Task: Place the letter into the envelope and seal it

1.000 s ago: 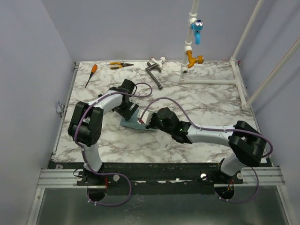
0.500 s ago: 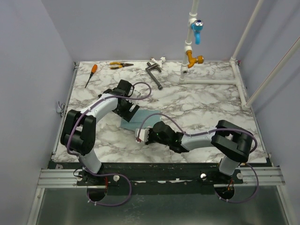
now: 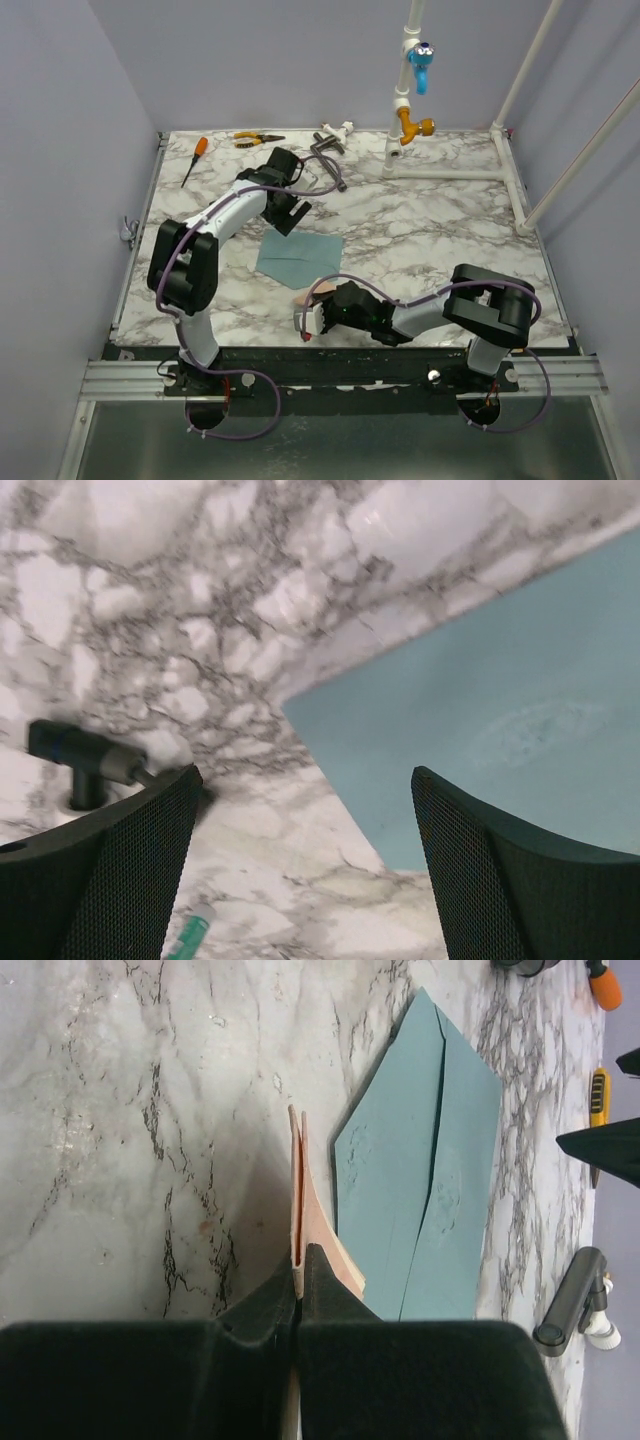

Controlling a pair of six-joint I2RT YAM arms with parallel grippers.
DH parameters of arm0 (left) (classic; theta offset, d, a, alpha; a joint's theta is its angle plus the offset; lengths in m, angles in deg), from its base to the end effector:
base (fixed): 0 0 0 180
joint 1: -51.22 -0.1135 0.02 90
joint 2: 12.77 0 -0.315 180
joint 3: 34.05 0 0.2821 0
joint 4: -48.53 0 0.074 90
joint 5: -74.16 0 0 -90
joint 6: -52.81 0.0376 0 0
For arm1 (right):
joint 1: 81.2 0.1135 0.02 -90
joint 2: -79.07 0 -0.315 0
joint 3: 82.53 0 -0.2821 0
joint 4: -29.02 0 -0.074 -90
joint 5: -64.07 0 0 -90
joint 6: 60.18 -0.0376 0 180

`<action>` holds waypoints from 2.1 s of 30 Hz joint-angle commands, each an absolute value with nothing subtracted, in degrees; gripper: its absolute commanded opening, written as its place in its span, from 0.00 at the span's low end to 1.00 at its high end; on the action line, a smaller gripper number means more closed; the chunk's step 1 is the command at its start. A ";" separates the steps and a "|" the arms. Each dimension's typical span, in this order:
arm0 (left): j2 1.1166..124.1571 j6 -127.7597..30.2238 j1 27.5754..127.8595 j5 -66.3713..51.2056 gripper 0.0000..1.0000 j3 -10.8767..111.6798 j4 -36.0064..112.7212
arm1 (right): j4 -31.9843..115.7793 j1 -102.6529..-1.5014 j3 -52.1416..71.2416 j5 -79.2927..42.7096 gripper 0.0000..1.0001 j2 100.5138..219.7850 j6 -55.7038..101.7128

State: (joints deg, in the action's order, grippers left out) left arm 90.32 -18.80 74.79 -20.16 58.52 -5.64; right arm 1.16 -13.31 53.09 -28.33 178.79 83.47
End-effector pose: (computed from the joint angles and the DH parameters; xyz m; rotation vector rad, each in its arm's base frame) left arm 0.3828 -0.1639 0.2680 0.9440 2.5255 0.0742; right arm 0.1266 0.3075 0.1405 -1.7777 1.0246 0.1117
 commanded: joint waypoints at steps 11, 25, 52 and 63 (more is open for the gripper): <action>104.34 -14.43 74.51 -34.80 0.84 69.62 -5.25 | -2.33 -13.24 54.13 -26.92 0.01 178.94 81.59; 101.75 -14.39 75.49 -34.66 0.91 63.14 -6.68 | 4.05 -16.58 48.54 -13.54 0.01 176.99 78.21; 55.83 17.63 74.03 11.59 0.89 23.86 0.53 | -7.04 -20.29 56.01 -19.12 0.01 176.79 65.73; 29.58 51.66 73.53 8.15 0.88 22.82 -20.80 | -11.16 -20.27 57.19 -24.77 0.01 176.33 59.01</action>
